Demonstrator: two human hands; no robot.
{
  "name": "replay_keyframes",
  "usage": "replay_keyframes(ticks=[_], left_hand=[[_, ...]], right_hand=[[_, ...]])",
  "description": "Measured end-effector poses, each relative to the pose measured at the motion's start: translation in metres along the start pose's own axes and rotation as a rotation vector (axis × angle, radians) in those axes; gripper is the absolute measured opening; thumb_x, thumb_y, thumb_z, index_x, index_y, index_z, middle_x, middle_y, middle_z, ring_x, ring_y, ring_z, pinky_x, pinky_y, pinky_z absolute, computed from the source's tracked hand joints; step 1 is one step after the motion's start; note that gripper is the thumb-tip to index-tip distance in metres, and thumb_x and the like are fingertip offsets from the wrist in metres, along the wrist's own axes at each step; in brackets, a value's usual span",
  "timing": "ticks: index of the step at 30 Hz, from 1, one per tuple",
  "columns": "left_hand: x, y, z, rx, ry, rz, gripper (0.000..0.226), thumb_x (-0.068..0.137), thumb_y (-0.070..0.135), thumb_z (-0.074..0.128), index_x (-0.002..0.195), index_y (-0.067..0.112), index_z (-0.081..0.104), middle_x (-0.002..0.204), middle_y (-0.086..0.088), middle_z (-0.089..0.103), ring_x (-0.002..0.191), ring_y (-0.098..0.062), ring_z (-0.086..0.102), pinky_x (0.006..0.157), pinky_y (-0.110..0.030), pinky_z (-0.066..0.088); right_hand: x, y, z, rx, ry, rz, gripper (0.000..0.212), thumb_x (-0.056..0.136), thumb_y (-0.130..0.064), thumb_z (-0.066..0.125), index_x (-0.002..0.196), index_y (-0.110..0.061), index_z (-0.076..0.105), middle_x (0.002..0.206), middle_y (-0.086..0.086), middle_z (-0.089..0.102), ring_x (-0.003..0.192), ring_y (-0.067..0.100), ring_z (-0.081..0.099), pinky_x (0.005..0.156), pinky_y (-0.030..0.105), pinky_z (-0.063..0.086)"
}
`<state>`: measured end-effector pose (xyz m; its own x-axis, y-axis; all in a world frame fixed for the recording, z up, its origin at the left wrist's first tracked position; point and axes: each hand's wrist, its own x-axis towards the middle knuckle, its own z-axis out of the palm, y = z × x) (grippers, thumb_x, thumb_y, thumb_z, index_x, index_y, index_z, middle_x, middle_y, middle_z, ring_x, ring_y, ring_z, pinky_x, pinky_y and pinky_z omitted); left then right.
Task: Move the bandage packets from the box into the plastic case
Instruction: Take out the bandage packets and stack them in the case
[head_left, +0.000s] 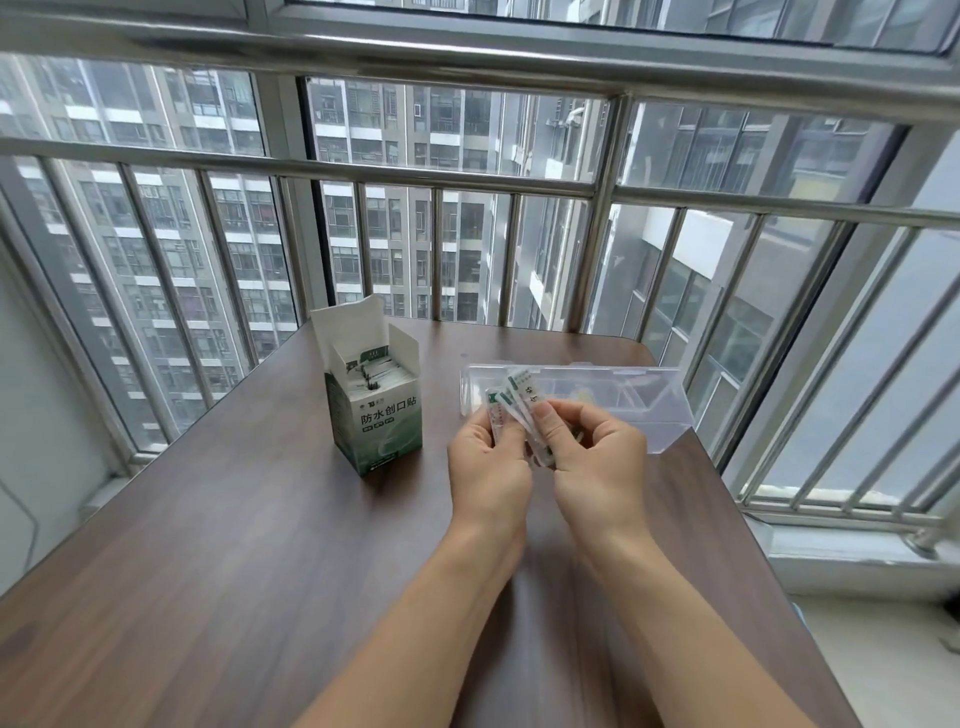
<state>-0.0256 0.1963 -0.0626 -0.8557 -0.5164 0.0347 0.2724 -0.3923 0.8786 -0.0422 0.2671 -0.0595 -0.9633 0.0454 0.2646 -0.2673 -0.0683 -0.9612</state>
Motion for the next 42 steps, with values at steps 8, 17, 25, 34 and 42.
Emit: replay_keyframes(ticks=[8, 17, 25, 34, 42], left_hand=[[0.007, -0.001, 0.002, -0.176, 0.067, -0.151, 0.021, 0.104, 0.006, 0.044, 0.091, 0.008, 0.06, 0.072, -0.004, 0.066, 0.06, -0.01, 0.062, 0.06, -0.021, 0.053], [0.003, 0.017, 0.002, -0.341, 0.039, -0.212, 0.03, 0.098, 0.021, 0.041, 0.076, 0.008, 0.057, 0.059, -0.003, 0.054, 0.056, -0.016, 0.054, 0.05, -0.026, 0.045], [-0.006, 0.023, 0.0, -0.186, -0.092, -0.25, 0.023, 0.1, 0.023, 0.056, 0.084, 0.006, 0.058, 0.07, -0.007, 0.067, 0.062, -0.017, 0.069, 0.057, -0.027, 0.057], [0.008, 0.053, 0.019, 0.572, -0.227, -0.085, 0.008, 0.087, 0.013, 0.06, 0.091, 0.013, 0.053, 0.085, -0.003, 0.061, 0.08, -0.011, 0.061, 0.07, -0.022, 0.052], [0.03, 0.078, 0.025, 0.666, -0.207, 0.305, 0.059, 0.093, 0.052, 0.055, 0.137, 0.016, 0.041, 0.091, -0.008, 0.072, 0.08, -0.024, 0.071, 0.072, -0.044, 0.06]], right_hand=[[-0.003, -0.009, -0.007, 0.31, 0.007, 0.177, 0.006, 0.092, -0.011, 0.069, 0.089, -0.007, 0.072, 0.08, 0.008, 0.074, 0.07, 0.016, 0.068, 0.067, 0.027, 0.057], [-0.011, -0.012, 0.004, 0.314, -0.138, 0.385, 0.021, 0.092, -0.011, 0.068, 0.104, 0.005, 0.073, 0.091, 0.014, 0.073, 0.073, 0.017, 0.061, 0.059, 0.019, 0.042], [-0.007, -0.027, -0.008, -0.534, -0.166, -0.206, 0.041, 0.077, -0.024, 0.078, 0.116, -0.031, 0.066, 0.105, -0.008, 0.064, 0.088, -0.001, 0.06, 0.078, 0.024, 0.05], [0.043, -0.077, -0.007, -0.968, -0.8, -0.564, 0.089, 0.058, -0.023, 0.092, 0.139, -0.022, 0.057, 0.115, -0.002, 0.06, 0.105, 0.015, 0.061, 0.093, 0.032, 0.05], [0.115, -0.099, -0.027, -0.534, -0.728, -0.113, 0.028, 0.079, -0.029, 0.075, 0.098, -0.009, 0.069, 0.083, 0.001, 0.062, 0.074, 0.015, 0.058, 0.072, 0.034, 0.054]])
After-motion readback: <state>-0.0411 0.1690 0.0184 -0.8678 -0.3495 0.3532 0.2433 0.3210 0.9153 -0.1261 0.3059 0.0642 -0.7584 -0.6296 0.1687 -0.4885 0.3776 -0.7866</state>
